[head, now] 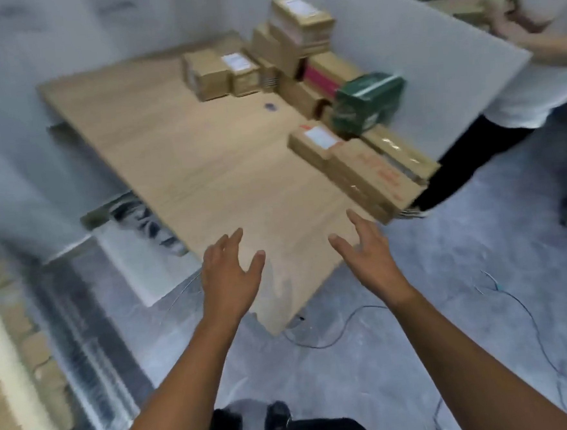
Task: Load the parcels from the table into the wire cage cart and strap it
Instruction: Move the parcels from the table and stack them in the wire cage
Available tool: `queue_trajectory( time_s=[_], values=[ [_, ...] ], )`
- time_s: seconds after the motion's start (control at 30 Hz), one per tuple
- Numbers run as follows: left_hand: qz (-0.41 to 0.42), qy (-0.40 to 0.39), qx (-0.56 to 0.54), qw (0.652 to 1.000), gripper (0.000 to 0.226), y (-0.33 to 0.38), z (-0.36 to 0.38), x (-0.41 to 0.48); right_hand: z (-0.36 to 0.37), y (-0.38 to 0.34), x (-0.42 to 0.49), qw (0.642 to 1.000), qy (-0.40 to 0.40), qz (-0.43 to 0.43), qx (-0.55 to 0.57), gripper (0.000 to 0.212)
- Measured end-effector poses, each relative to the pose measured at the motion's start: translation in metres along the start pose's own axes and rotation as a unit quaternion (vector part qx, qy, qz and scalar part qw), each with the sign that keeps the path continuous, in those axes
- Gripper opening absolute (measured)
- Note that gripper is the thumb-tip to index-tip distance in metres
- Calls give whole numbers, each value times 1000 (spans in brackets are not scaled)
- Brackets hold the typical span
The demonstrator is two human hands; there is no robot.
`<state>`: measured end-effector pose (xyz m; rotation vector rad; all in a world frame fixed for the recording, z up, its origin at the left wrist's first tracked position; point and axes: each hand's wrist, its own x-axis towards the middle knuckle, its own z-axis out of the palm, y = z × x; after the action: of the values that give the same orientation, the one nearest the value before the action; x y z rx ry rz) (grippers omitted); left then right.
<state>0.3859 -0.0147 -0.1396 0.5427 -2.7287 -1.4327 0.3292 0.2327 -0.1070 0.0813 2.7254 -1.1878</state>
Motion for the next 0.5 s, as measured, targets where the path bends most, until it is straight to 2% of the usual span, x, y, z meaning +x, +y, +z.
queue_trajectory(
  time_s=[0.17, 0.3, 0.5],
  values=[
    [57, -65, 18, 996, 64, 59, 67, -12, -68, 54, -16, 993, 73, 71, 61, 78],
    [71, -91, 33, 993, 64, 76, 85, 6, -83, 72, -12, 985, 108, 83, 101, 74],
    [96, -136, 41, 985, 65, 102, 101, 53, -99, 74, 14, 978, 137, 122, 102, 74]
  ],
)
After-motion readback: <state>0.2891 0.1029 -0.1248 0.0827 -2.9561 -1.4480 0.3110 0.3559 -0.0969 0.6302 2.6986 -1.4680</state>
